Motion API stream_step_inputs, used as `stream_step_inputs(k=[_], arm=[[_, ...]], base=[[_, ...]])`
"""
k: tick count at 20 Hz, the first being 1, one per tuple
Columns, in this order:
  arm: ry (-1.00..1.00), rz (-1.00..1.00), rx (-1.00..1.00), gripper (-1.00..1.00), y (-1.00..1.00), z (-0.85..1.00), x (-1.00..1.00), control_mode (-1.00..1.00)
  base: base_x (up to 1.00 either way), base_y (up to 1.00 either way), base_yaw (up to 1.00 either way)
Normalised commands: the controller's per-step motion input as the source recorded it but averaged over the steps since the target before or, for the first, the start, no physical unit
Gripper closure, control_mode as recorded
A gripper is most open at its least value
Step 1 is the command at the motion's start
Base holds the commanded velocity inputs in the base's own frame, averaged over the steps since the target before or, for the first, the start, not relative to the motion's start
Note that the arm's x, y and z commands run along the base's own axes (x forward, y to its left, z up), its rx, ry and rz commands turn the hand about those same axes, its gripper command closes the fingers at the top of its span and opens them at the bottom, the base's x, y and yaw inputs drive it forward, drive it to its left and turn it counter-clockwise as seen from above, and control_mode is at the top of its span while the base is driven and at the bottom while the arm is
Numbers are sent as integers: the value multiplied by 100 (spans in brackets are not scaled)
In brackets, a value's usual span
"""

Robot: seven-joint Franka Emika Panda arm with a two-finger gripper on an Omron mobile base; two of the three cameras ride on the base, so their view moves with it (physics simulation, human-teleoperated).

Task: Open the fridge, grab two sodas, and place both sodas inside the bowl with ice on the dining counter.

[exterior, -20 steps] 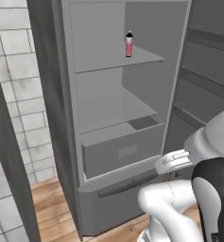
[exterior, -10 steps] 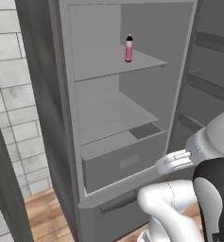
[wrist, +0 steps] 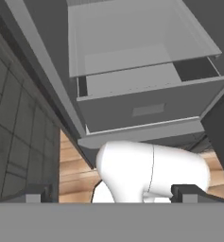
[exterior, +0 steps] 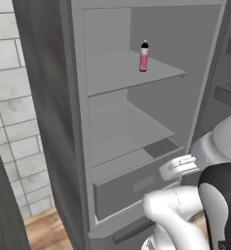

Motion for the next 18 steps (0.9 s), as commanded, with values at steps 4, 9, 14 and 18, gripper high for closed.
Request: stream_step_inputs(k=[4, 9, 14, 18], arm=[[0, 0, 0, -100, 0, 0, 0, 100], [-2, 0, 0, -100, -4, 5, 5, -100], [-24, 0, 0, -100, -20, 60, 8, -100], [-33, -4, 0, -100, -23, 68, 1, -100]], base=[[63, -3, 0], [34, -15, 0], [0, 0, 0], [0, 0, 0]])
